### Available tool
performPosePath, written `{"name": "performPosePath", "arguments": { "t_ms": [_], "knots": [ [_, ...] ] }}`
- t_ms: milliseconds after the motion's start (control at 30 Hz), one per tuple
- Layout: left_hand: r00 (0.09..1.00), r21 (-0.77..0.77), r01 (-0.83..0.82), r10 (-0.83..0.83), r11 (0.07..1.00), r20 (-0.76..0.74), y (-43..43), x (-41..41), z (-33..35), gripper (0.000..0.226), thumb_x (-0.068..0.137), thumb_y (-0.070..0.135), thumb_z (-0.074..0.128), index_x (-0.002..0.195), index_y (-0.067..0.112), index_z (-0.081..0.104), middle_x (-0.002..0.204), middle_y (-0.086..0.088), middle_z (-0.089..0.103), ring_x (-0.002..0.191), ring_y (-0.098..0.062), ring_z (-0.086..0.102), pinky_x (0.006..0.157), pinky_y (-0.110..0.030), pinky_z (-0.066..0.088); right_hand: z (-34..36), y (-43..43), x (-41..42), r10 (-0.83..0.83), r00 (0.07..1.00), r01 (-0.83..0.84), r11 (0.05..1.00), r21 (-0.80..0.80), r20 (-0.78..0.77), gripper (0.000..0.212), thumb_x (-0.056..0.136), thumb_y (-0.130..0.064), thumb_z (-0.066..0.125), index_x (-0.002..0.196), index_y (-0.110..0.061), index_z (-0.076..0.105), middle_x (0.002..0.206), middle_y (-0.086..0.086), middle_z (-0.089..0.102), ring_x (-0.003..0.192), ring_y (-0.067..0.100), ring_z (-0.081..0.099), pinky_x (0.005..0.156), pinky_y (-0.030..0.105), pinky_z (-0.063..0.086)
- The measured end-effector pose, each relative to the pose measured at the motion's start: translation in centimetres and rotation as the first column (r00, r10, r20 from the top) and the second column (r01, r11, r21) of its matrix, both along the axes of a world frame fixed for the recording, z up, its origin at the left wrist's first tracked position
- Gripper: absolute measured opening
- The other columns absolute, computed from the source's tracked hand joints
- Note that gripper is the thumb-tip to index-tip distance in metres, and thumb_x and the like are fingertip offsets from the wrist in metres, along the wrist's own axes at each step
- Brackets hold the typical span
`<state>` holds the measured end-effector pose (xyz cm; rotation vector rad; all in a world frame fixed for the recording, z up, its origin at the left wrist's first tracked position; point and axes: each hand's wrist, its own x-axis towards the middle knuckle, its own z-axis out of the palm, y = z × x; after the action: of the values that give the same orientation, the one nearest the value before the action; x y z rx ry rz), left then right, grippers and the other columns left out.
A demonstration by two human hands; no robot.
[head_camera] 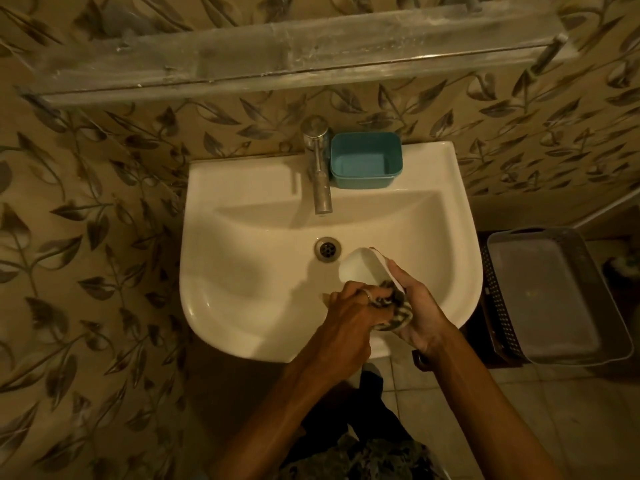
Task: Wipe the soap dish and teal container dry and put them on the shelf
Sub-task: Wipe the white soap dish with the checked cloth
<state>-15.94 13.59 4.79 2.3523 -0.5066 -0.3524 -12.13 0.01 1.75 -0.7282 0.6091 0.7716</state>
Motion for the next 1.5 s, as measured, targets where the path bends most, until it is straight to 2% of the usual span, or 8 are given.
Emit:
{"name": "performPosePath", "arguments": {
  "t_ms": [300, 367, 500, 700, 867, 1133, 1367, 1500],
  "knots": [
    [0.847, 0.401, 0.208, -0.369, 0.892, 0.383, 2.6, 2.9, -0.6, 0.054, 0.076, 0.002, 0.033, 0.121, 0.017, 0.058, 0.133, -0.008, 0.053, 0.120, -0.030, 0.034, 0.088, -0.042, 0.038, 0.6, 0.1, -0.7, -0.061, 0.998, 0.061, 0.998, -0.001, 0.015, 0.055, 0.096, -0.042, 0.042, 0.135, -0.004, 0.051, 0.122, 0.020, 0.058, 0.104, 0.030, 0.059, 0.092, 0.043, 0.046],
    [0.849, 0.464, 0.128, -0.339, 0.877, 0.405, 2.8, 3.8, -0.9, 0.046, 0.076, 0.004, 0.058, 0.121, 0.018, 0.058, 0.132, -0.006, 0.054, 0.120, -0.031, 0.042, 0.086, -0.044, 0.044, 0.6, 0.2, -0.7, -0.076, 0.996, 0.076, 0.997, -0.005, 0.039, 0.050, 0.097, -0.040, 0.043, 0.134, -0.010, 0.052, 0.120, 0.018, 0.061, 0.102, 0.029, 0.060, 0.087, 0.043, 0.049],
    [0.906, 0.557, 0.046, -0.269, 0.829, 0.325, 2.6, 4.7, -1.5, 0.059, 0.065, 0.010, 0.081, 0.120, 0.020, 0.062, 0.136, -0.002, 0.054, 0.119, -0.030, 0.052, 0.087, -0.041, 0.046, 0.6, 0.6, -0.9, -0.080, 0.988, 0.092, 0.991, -0.092, 0.130, 0.040, 0.100, -0.035, 0.039, 0.135, -0.020, 0.052, 0.129, 0.017, 0.060, 0.107, 0.031, 0.059, 0.085, 0.041, 0.052],
    [0.984, 0.440, -0.054, -0.027, 0.896, 0.177, 1.9, 2.9, -2.6, 0.059, 0.074, -0.013, 0.052, 0.126, 0.015, 0.056, 0.147, -0.004, 0.041, 0.123, -0.034, 0.034, 0.083, -0.036, 0.030, 0.3, 0.1, -0.3, 0.036, 0.941, 0.064, 0.958, -0.280, 0.337, 0.038, 0.100, -0.029, 0.038, 0.137, -0.025, 0.048, 0.131, 0.007, 0.060, 0.113, 0.022, 0.060, 0.086, 0.032, 0.050],
    [0.995, 0.391, -0.097, 0.090, 0.915, 0.035, 0.7, 1.9, -2.1, 0.058, 0.070, -0.010, 0.058, 0.120, 0.019, 0.060, 0.136, -0.001, 0.050, 0.111, -0.025, 0.032, 0.079, -0.032, 0.027, -0.2, 0.2, -0.7, 0.108, 0.910, 0.037, 0.940, -0.338, 0.400, 0.037, 0.098, -0.031, 0.039, 0.133, -0.029, 0.052, 0.125, 0.000, 0.064, 0.112, 0.018, 0.062, 0.082, 0.025, 0.052],
    [0.973, 0.175, 0.030, 0.012, 0.984, -0.233, 0.4, 0.4, -0.4, 0.052, 0.079, -0.004, 0.051, 0.121, 0.024, 0.062, 0.124, 0.001, 0.062, 0.106, -0.025, 0.046, 0.086, -0.039, 0.045, -0.7, 0.5, -0.4, 0.068, 0.886, 0.131, 0.912, -0.389, 0.459, 0.038, 0.097, -0.031, 0.040, 0.133, -0.030, 0.053, 0.142, -0.001, 0.050, 0.133, 0.021, 0.042, 0.114, 0.049, 0.029],
    [0.701, -0.165, -0.250, 0.060, 0.954, -0.711, 1.1, 2.2, 1.9, 0.030, 0.095, 0.009, 0.045, 0.101, 0.027, 0.068, 0.104, -0.001, 0.070, 0.096, -0.011, 0.064, 0.080, -0.025, 0.049, -0.5, 1.1, -0.4, 0.158, 0.811, 0.168, 0.859, -0.483, 0.563, 0.041, 0.091, -0.042, 0.042, 0.131, -0.039, 0.051, 0.142, -0.009, 0.050, 0.134, 0.010, 0.042, 0.116, 0.048, 0.025],
    [0.444, -0.263, -0.591, 0.036, 0.762, -0.895, 1.7, 3.2, 2.1, 0.022, 0.096, 0.009, 0.046, 0.107, 0.018, 0.063, 0.102, -0.007, 0.070, 0.093, -0.019, 0.066, 0.083, -0.031, 0.052, -0.1, 1.4, -0.6, 0.150, 0.758, 0.235, 0.845, -0.480, 0.634, 0.049, 0.093, -0.040, 0.038, 0.141, -0.031, 0.042, 0.146, -0.004, 0.047, 0.134, 0.011, 0.042, 0.116, 0.050, 0.026]
  ]
}}
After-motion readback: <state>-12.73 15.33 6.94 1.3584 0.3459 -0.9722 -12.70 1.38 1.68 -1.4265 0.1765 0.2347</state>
